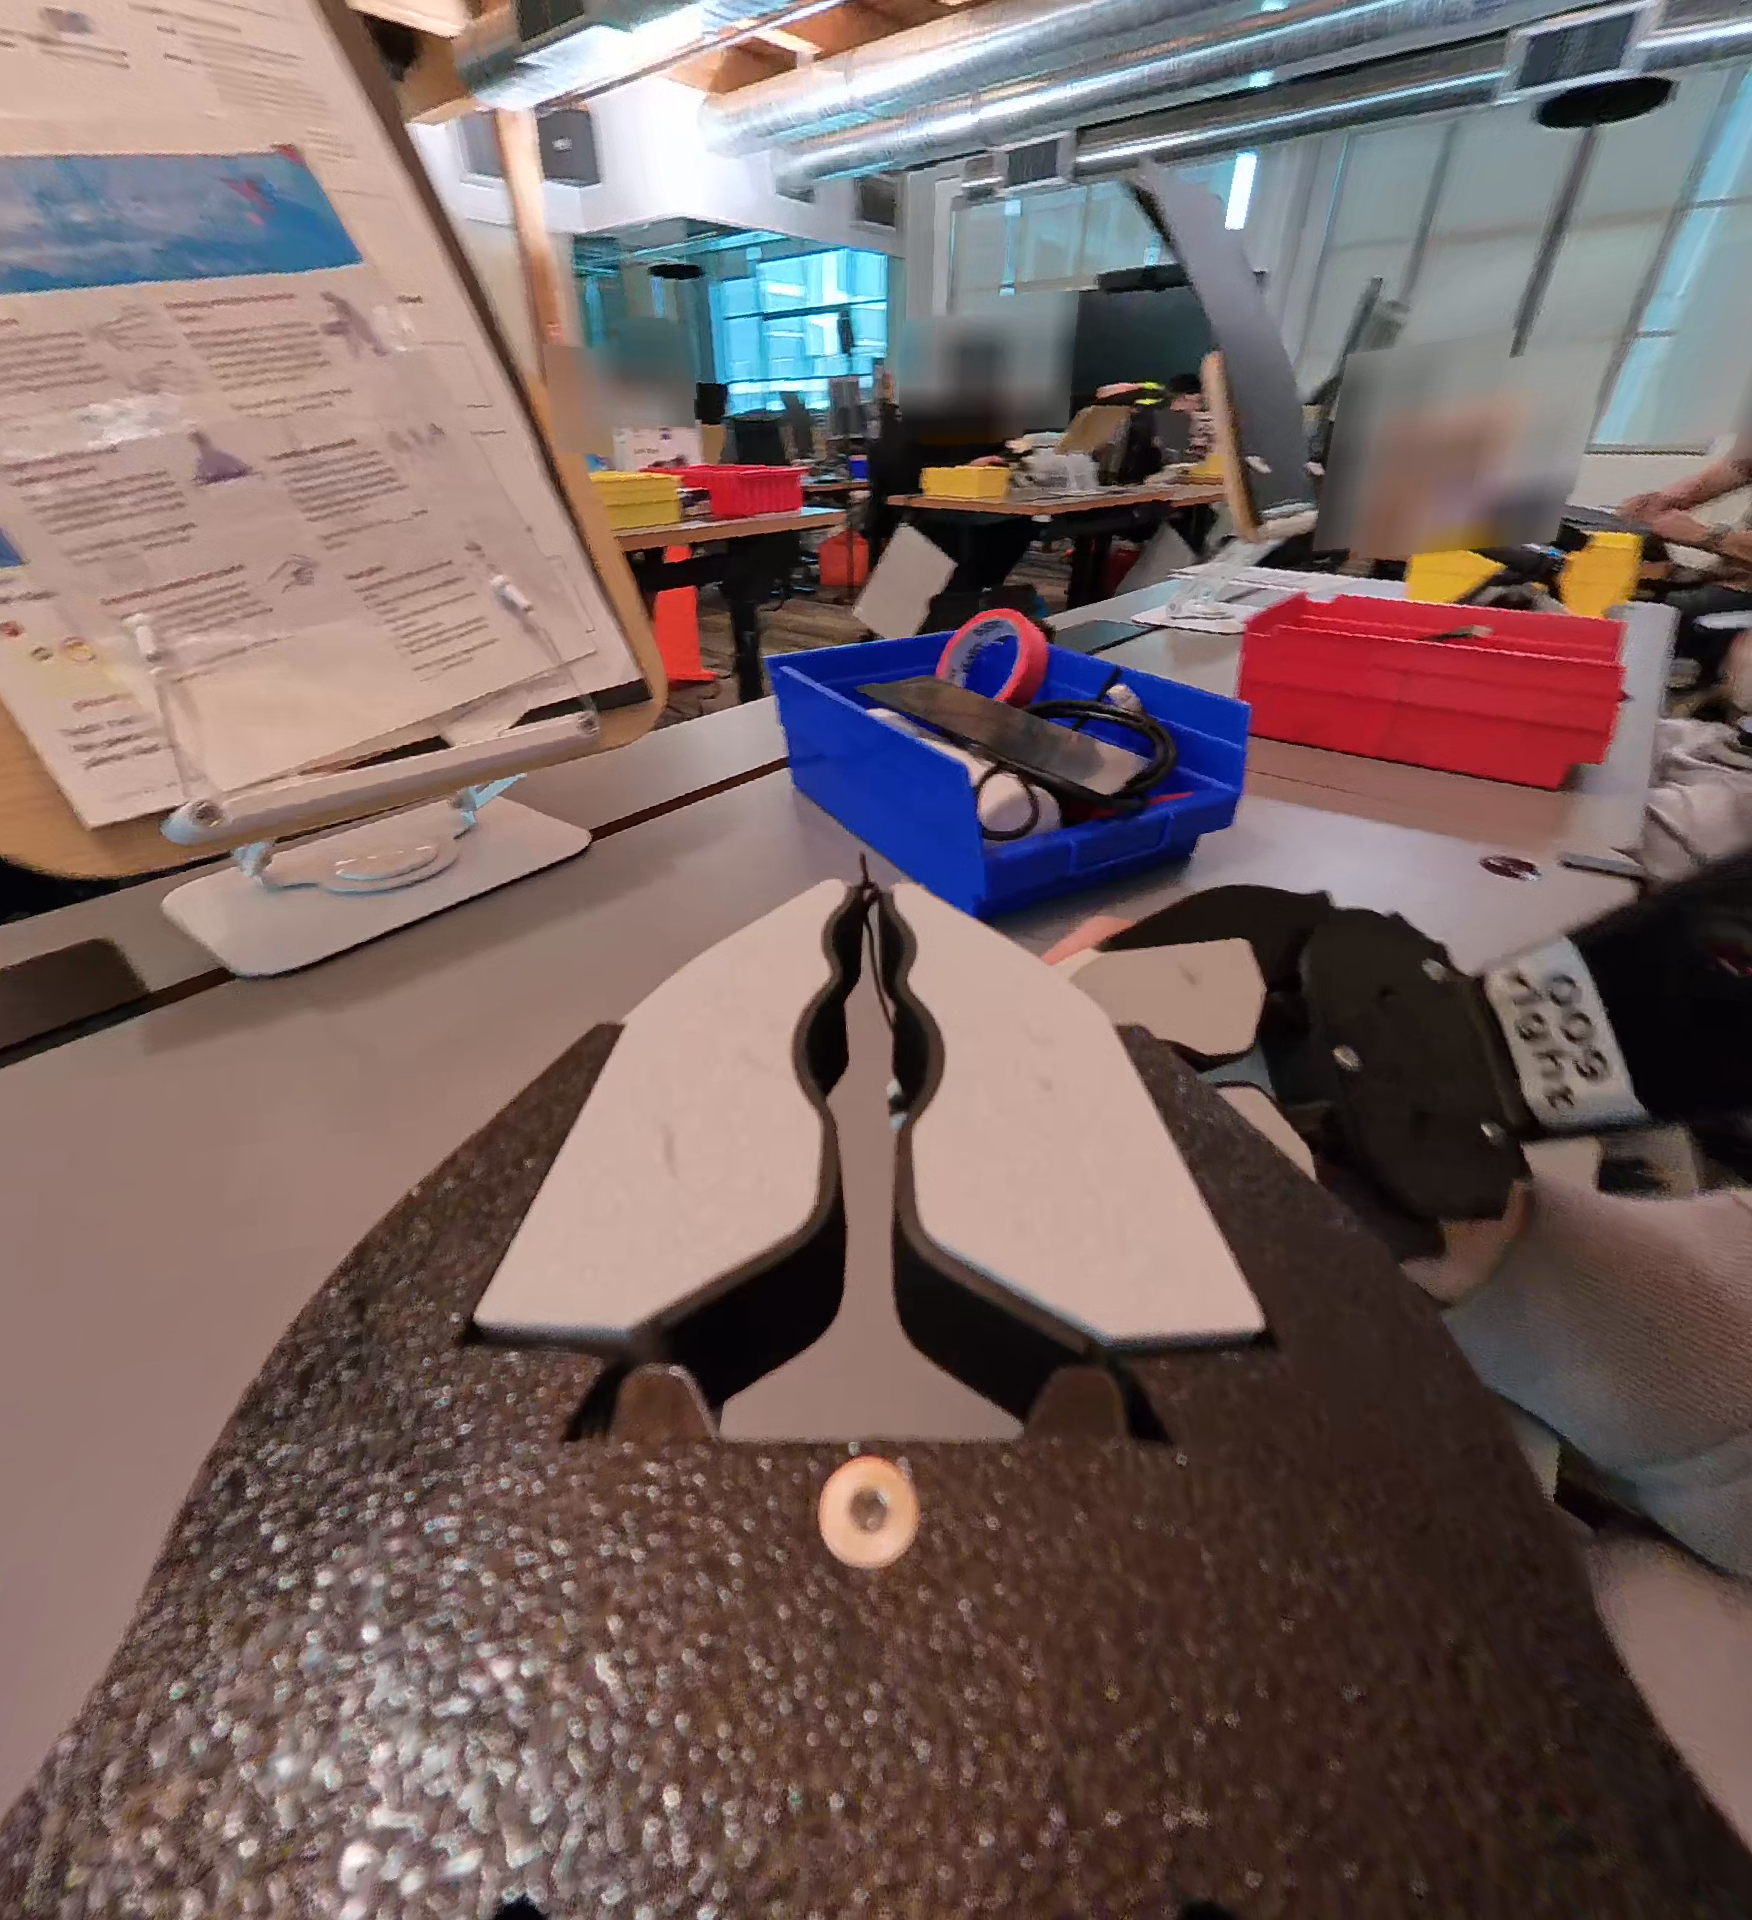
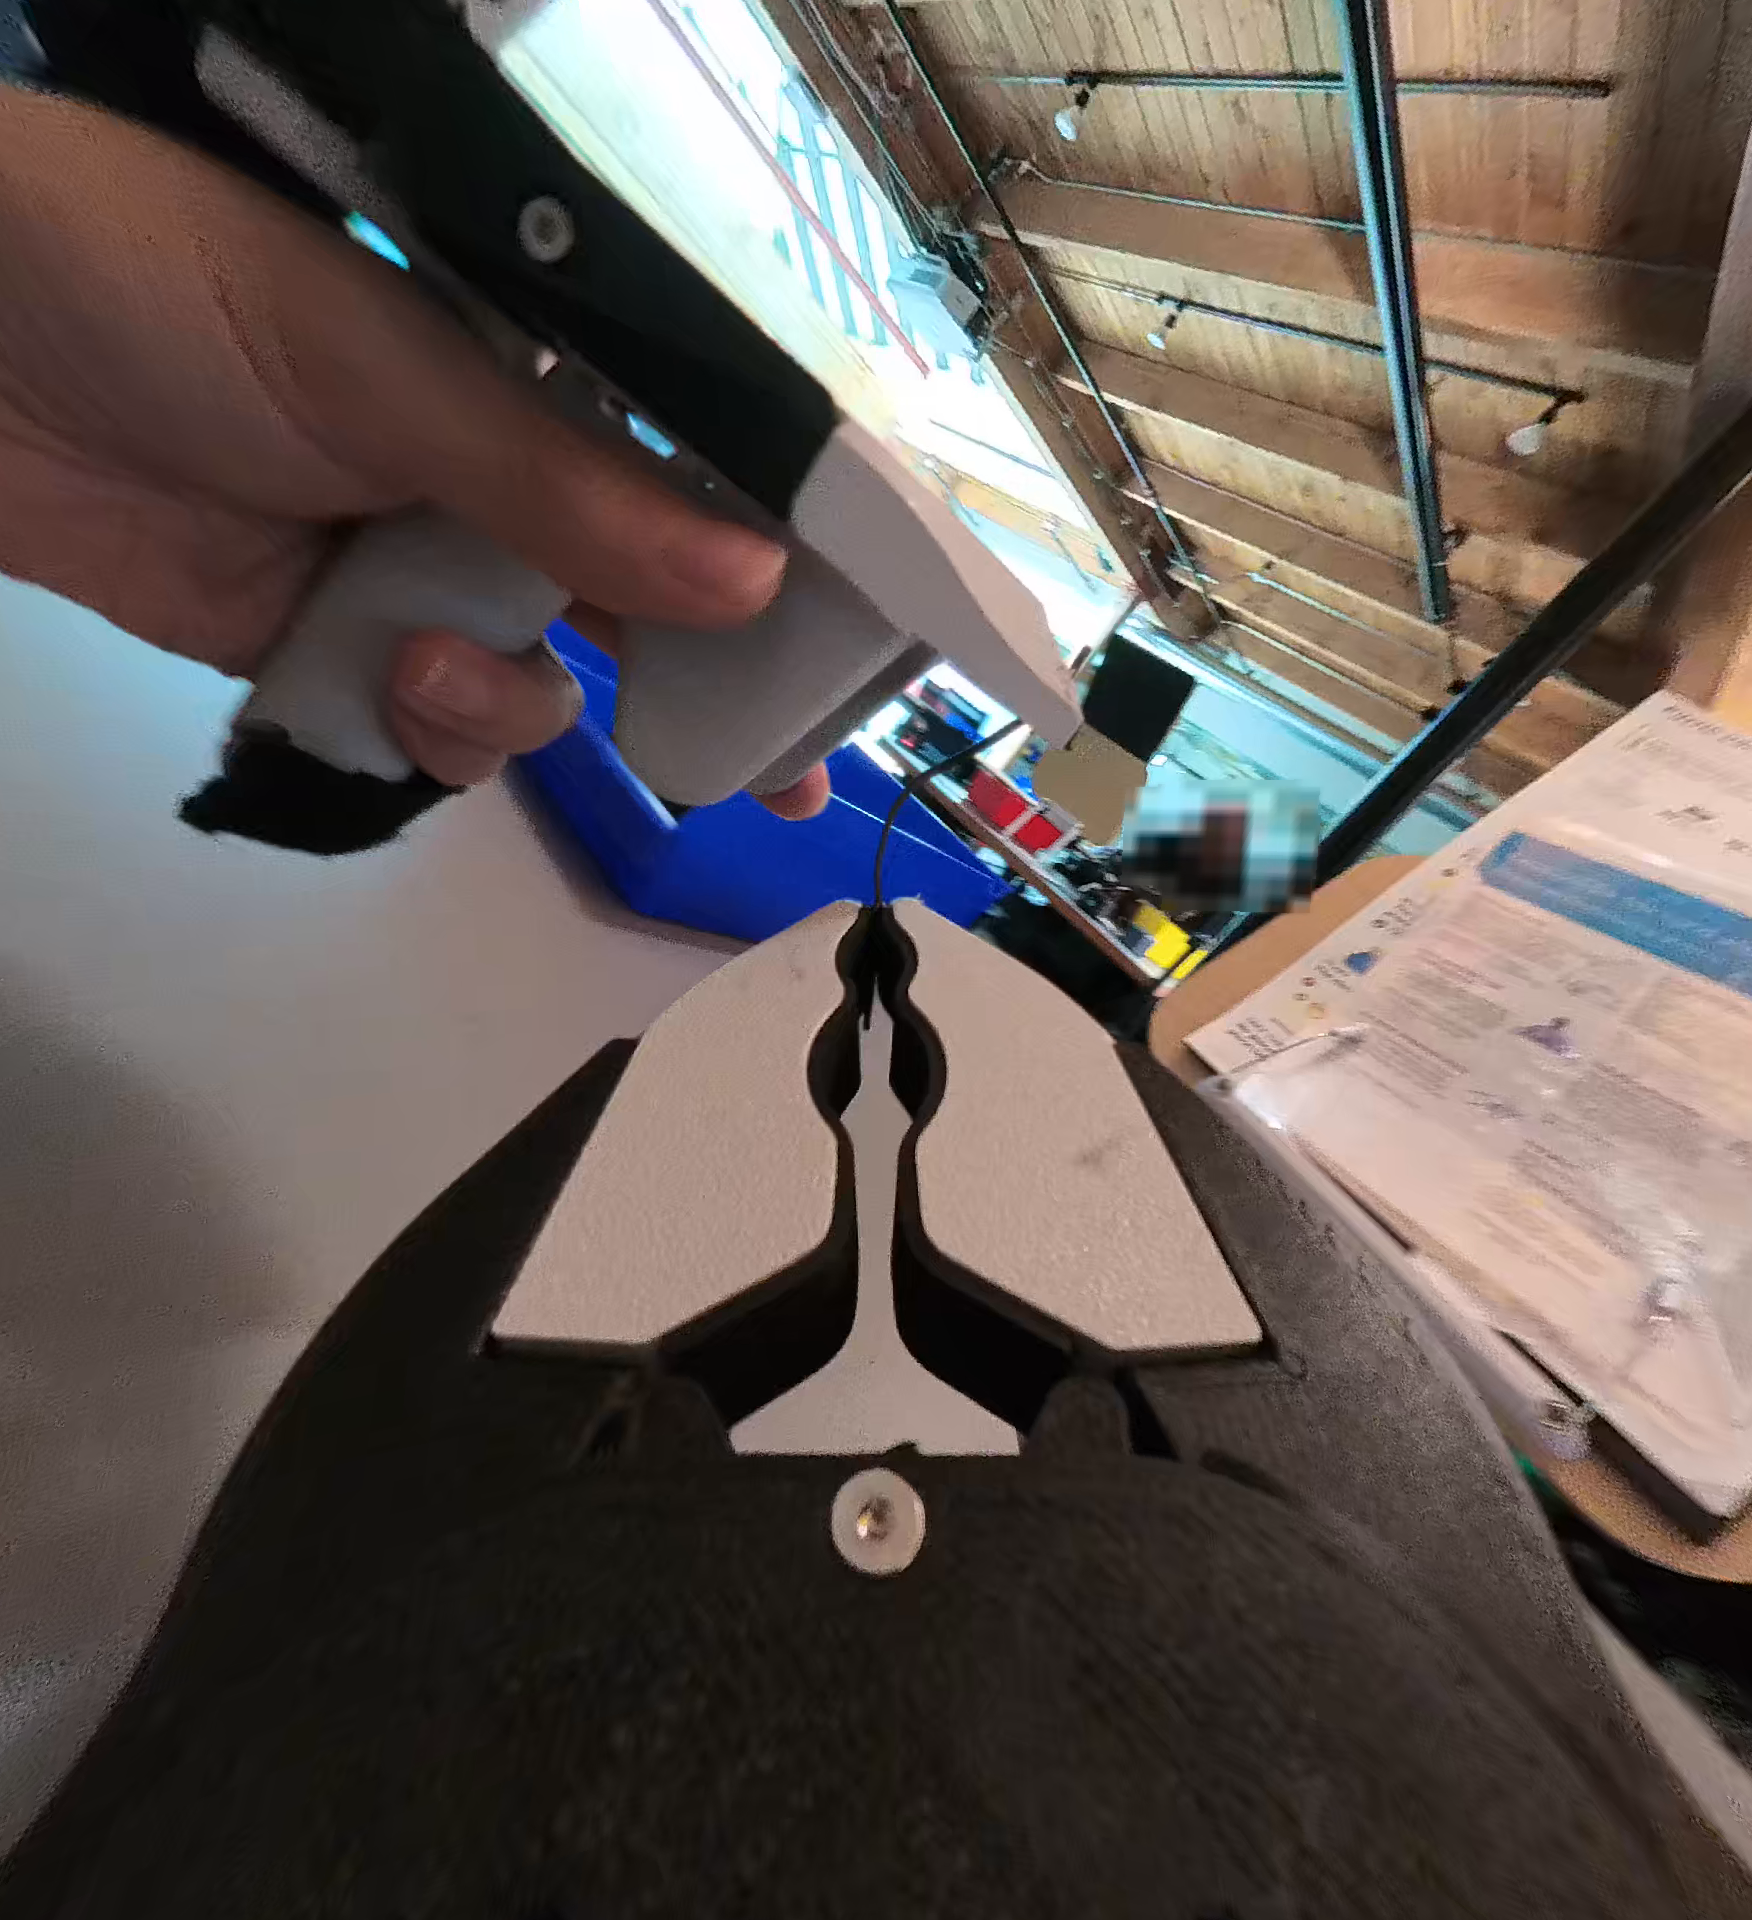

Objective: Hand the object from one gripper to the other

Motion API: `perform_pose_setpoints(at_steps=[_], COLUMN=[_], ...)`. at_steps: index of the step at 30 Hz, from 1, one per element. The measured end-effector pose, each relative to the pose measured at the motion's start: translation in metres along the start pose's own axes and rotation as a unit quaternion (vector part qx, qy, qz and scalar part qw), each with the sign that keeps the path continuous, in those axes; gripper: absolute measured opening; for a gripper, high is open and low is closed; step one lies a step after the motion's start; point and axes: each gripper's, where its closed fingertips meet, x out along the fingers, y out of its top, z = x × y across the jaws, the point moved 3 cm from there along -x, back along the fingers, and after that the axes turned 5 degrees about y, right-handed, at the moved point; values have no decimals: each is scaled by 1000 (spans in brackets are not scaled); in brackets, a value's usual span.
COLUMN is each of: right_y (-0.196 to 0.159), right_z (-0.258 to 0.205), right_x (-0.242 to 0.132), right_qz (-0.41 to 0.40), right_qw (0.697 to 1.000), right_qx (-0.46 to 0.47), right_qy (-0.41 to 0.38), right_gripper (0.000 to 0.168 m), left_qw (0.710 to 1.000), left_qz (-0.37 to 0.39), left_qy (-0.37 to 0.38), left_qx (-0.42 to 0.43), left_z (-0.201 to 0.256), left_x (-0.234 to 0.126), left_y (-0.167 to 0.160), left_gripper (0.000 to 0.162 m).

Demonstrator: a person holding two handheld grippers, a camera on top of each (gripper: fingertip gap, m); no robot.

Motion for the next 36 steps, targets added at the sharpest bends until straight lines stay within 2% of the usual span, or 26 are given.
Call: perform_pose_setpoints(at_steps=[1,3,5,8,11,14,17,21,24,26,29,36], right_y=[2,9,17,33,44,48,55,56,56,54,53,51], right_z=[0,-4,-8,-6,0,4,-5,-16,-17,-15,-16,-18], right_x=[0,-1,-4,-14,-24,-30,-33,-31,-31,-31,-30,-27], right_qz=[13,55,104,186,247,276,284,264,265,263,258,246], right_qw=[1000,991,963,904,851,829,800,793,791,791,794,801], right_qx=[26,112,217,330,396,415,429,427,427,433,432,429], right_qy=[10,58,123,196,239,255,310,346,349,342,342,339], right_gripper=[0,0,0,0,0,0,0,0,0,0,0,0], left_qw=[1000,998,994,986,969,953,947,939,934,926,928,935], left_qz=[1,-7,-12,12,18,18,34,47,57,50,42,41], left_qy=[-21,-59,-105,-168,-235,-287,-307,-338,-352,-373,-369,-351], left_qx=[8,19,16,-18,-67,-97,-82,-41,-18,-17,-6,10], left_z=[2,6,9,11,13,18,25,39,46,51,52,49], left_x=[-1,-4,-10,-21,-30,-34,-32,-34,-37,-40,-39,-37], left_y=[1,3,6,17,20,17,12,7,6,5,3,3], left_gripper=[8,28,38,31,25,25,24,19,4,4,13,1])
